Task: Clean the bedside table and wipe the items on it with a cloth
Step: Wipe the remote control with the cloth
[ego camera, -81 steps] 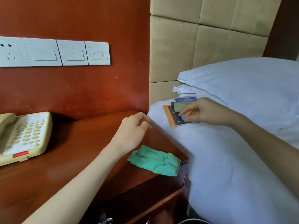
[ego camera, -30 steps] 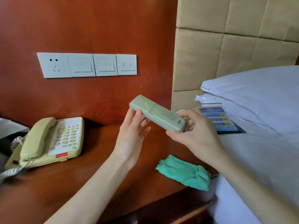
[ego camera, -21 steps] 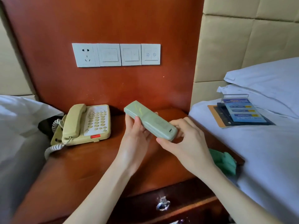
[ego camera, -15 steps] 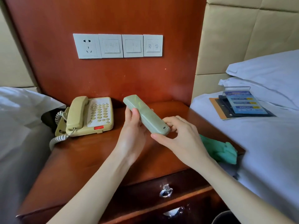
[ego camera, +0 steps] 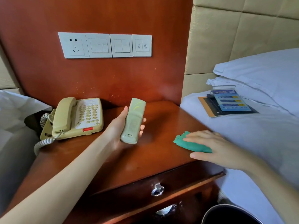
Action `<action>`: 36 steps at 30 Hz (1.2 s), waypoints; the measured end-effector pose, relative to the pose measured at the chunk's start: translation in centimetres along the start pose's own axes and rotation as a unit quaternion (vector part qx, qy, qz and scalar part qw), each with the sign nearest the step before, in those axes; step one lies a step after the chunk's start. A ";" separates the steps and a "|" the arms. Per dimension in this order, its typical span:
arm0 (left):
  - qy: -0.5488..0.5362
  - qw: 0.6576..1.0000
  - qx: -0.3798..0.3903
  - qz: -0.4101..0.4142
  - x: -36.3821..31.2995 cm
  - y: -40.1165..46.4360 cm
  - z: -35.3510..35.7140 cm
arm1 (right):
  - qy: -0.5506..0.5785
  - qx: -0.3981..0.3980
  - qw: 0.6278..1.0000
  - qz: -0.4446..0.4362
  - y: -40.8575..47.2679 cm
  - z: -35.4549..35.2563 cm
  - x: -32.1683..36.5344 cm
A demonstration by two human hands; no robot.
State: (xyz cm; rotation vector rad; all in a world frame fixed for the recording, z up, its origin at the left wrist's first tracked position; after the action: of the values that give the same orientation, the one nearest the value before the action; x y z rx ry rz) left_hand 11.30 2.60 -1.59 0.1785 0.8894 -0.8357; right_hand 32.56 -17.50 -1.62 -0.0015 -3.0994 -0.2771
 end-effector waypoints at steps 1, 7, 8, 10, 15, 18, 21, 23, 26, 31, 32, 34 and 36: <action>0.021 1.000 0.004 -0.003 -0.2 0.3 0.2 | 0.022 0.006 1.000 -0.003 -0.1 0.4 -0.3; 0.112 0.994 -0.004 -0.007 0.3 1.3 0.6 | 0.087 -0.030 0.996 -0.005 0.9 2.1 -1.3; 0.124 0.992 0.000 -0.001 0.2 1.4 0.6 | 0.097 -0.039 0.994 -0.002 1.3 2.2 -1.4; 0.135 0.991 0.003 0.008 -0.2 1.5 0.5 | 0.108 -0.054 0.993 0.008 2.5 2.3 -1.6; 0.117 0.992 -0.012 0.037 -1.1 1.3 -0.6 | 0.169 -0.119 0.976 0.075 6.4 1.8 -2.2; 0.094 0.994 -0.022 0.050 -1.6 1.1 -1.2 | 0.321 -0.142 0.926 0.141 9.5 1.2 -2.5; 0.067 0.995 -0.053 0.049 -2.3 0.9 -1.5 | 0.446 -0.151 0.866 0.171 12.6 0.4 -2.0; 0.047 0.995 -0.066 0.049 -2.7 0.7 -1.7 | 0.481 -0.163 0.846 0.160 14.6 -0.6 -1.2; 0.033 0.996 -0.072 0.048 -3.2 0.6 -2.0 | 0.478 -0.188 0.847 0.136 17.7 -1.8 0.2; 0.031 0.995 -0.079 0.047 -3.7 0.5 -2.9 | 0.382 -0.341 0.855 0.082 19.4 -0.8 3.8; 0.036 0.995 -0.082 0.049 -3.8 0.6 -3.1 | 0.347 -0.352 0.867 0.054 19.3 -0.2 4.6; 0.049 0.993 -0.088 0.054 -3.8 0.7 -3.2 | 0.269 -0.354 0.896 -0.010 18.9 0.9 5.8; 0.065 0.992 -0.088 0.058 -3.6 0.7 -3.1 | 0.198 -0.331 0.920 -0.064 18.5 1.8 6.9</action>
State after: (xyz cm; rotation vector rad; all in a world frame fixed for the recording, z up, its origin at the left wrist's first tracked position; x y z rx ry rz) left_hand 8.66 6.55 -1.03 0.1306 1.0592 -0.6387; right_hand 25.63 0.97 0.14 0.2112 -2.4647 -1.1502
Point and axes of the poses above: each hand's wrist, its own y-axis towards the middle knuckle, its own z-axis out of the palm, x = y × z, the point moved 3 cm from there along y, towards the middle knuckle, and after that the axes turned 12 degrees about -y, right-handed, at the moved point
